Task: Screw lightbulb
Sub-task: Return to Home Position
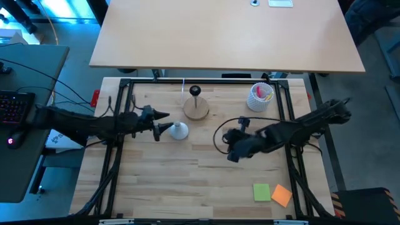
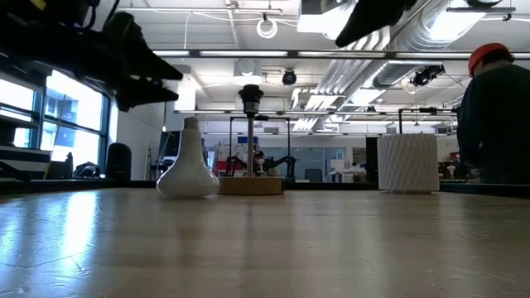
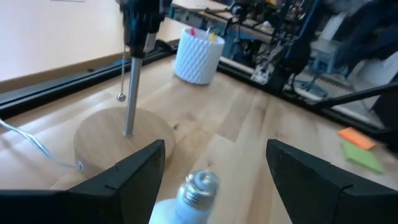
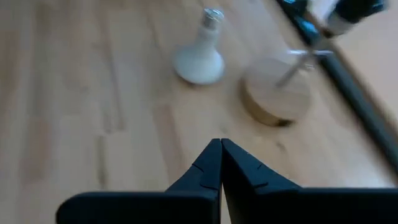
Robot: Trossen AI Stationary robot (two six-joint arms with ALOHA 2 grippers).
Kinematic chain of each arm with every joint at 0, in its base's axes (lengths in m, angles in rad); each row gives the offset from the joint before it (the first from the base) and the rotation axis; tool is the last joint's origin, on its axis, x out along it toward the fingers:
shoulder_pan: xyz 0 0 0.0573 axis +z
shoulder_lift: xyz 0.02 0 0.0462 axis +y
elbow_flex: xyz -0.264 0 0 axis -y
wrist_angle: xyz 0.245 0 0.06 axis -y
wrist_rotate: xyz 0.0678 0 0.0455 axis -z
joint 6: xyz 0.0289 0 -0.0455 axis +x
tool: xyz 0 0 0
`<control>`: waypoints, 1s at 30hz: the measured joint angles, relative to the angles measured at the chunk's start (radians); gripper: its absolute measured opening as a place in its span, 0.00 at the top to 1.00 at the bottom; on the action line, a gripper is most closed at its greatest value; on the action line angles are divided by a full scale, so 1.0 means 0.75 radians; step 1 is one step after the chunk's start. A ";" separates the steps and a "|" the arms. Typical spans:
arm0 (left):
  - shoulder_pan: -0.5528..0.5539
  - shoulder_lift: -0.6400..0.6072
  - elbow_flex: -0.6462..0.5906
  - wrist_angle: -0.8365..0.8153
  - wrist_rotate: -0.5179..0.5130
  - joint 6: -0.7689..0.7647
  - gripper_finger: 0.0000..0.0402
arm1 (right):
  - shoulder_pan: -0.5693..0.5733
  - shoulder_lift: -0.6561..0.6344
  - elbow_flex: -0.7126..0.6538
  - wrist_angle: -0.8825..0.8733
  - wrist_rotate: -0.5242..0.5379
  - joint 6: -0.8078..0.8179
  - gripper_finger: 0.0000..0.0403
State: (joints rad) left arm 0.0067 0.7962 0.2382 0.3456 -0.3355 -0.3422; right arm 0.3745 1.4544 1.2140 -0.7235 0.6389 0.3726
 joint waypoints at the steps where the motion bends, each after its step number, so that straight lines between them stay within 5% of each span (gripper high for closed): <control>1: -0.008 -0.051 0.000 -0.037 0.000 -0.010 0.31 | -0.017 -0.061 -0.096 0.131 -0.055 -0.039 1.00; 13: -0.113 -0.727 0.000 -0.468 0.012 0.108 0.31 | -0.329 -0.676 -1.094 1.443 -0.655 -0.181 1.00; 19: -0.127 -0.902 -0.001 -0.633 -0.018 0.261 0.31 | -0.454 -0.720 -1.315 1.746 -0.874 -0.090 1.00; 30: -0.126 -0.947 -0.003 -0.668 -0.055 0.286 0.31 | -0.602 -0.708 -1.593 2.405 -1.230 -0.122 1.00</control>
State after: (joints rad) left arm -0.0879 0.0857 0.2359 -0.1557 -0.3767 -0.1280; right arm -0.0770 0.9235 0.0193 1.0804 -0.2833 0.2809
